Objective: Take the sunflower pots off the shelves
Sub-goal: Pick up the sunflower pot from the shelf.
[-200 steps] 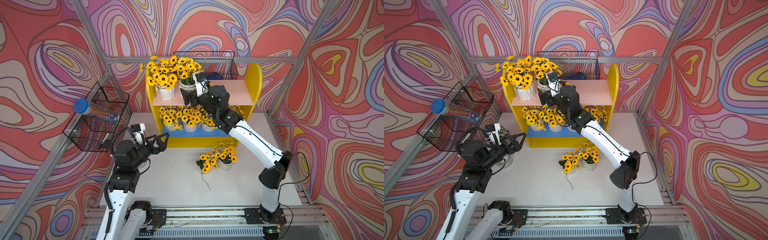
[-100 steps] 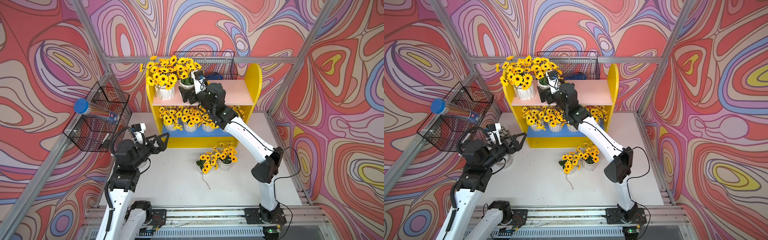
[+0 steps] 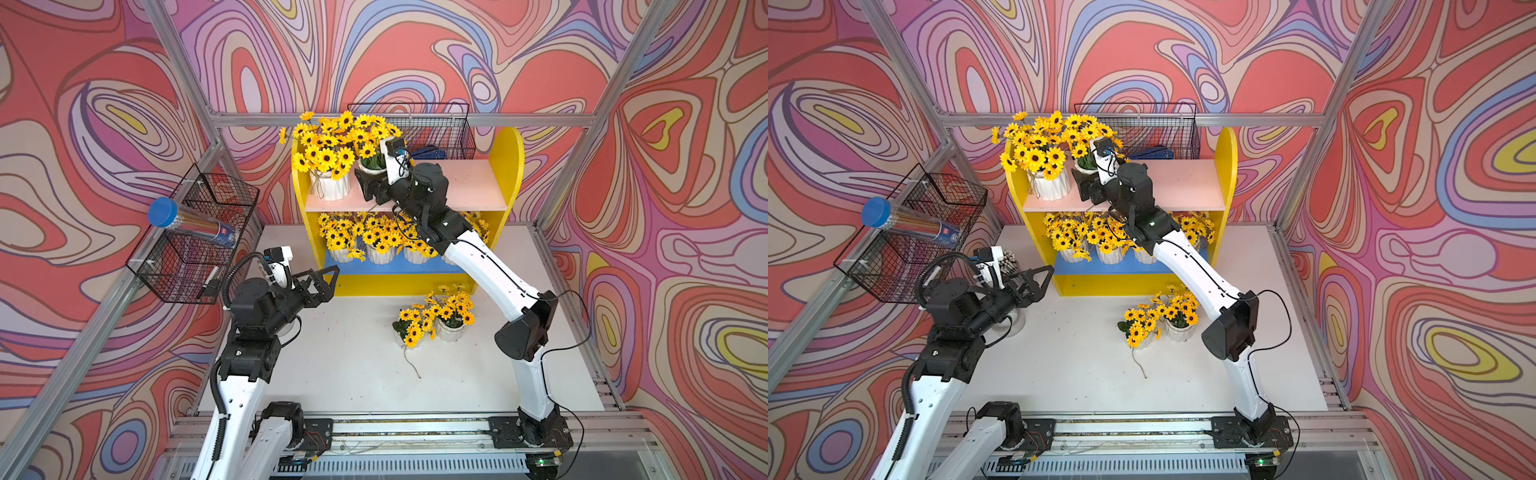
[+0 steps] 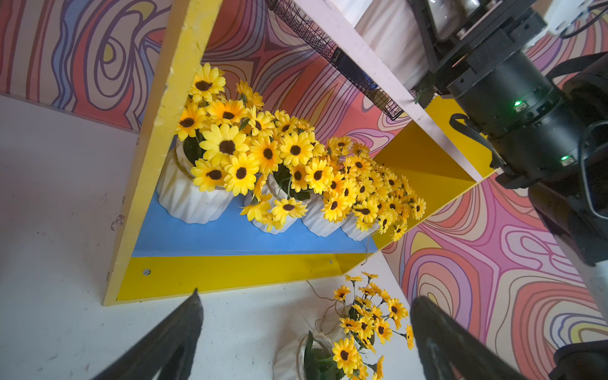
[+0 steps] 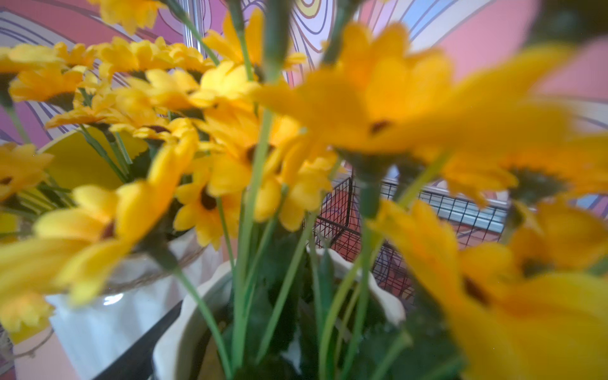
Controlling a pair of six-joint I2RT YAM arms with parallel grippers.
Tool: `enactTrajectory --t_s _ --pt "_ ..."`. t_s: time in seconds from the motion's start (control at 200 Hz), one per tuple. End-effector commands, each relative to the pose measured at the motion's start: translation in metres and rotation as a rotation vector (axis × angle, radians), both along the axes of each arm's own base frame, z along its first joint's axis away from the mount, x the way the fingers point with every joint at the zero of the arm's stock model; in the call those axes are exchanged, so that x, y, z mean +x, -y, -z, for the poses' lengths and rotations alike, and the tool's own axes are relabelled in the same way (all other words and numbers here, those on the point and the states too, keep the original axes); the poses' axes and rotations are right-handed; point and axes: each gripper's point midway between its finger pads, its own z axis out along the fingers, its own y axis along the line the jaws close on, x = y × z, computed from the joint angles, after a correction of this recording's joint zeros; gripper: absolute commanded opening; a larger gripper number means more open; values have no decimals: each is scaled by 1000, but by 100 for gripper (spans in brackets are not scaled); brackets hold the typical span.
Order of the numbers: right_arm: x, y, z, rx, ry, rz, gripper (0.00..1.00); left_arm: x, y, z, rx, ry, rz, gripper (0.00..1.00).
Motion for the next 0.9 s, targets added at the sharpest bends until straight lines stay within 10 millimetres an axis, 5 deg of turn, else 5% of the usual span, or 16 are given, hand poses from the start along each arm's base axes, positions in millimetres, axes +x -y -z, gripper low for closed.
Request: enactTrajectory --t_s 0.0,0.356,0.891 --pt "1 -1 3 -8 5 -13 68 -1 -1 -12 9 38 1 100" --pt "-11 3 -13 -5 38 -36 0 -1 -1 -12 9 38 0 100" --pt "-40 30 -58 4 132 -3 0 1 -1 -11 6 36 1 100"
